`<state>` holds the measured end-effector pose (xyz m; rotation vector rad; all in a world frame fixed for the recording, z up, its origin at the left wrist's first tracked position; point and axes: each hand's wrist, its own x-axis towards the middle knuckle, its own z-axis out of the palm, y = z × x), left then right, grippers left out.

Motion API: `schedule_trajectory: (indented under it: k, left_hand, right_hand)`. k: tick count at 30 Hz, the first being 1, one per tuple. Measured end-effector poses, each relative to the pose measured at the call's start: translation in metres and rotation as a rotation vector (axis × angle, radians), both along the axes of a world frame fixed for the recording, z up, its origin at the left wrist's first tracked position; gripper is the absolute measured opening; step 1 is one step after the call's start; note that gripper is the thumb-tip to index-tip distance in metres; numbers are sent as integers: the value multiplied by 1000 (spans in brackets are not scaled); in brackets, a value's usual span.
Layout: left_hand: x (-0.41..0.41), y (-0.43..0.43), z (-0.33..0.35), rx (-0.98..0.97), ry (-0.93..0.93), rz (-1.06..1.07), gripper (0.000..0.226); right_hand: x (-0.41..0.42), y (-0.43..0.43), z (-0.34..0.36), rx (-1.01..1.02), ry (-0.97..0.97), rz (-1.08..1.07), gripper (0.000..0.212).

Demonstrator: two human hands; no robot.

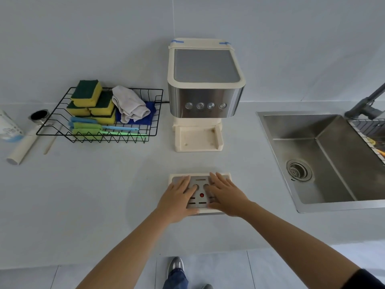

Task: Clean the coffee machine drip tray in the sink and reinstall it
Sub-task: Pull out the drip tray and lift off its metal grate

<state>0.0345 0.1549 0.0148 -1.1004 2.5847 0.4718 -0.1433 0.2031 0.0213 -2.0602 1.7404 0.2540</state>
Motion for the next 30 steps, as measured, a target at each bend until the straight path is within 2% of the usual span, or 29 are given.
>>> schedule_trajectory:
  k: [9, 21, 30]
  left_hand:
    - [4, -5, -5, 34, -48, -55, 72]
    - [1, -16, 5, 150, 21, -41, 64]
    - [-11, -35, 18, 53, 60, -146, 65]
  right_hand:
    - [-3, -2, -5, 31, 6, 31, 59]
    - [-1, -6, 3, 54, -62, -26, 54]
    - [-12, -12, 18, -3, -44, -104, 57]
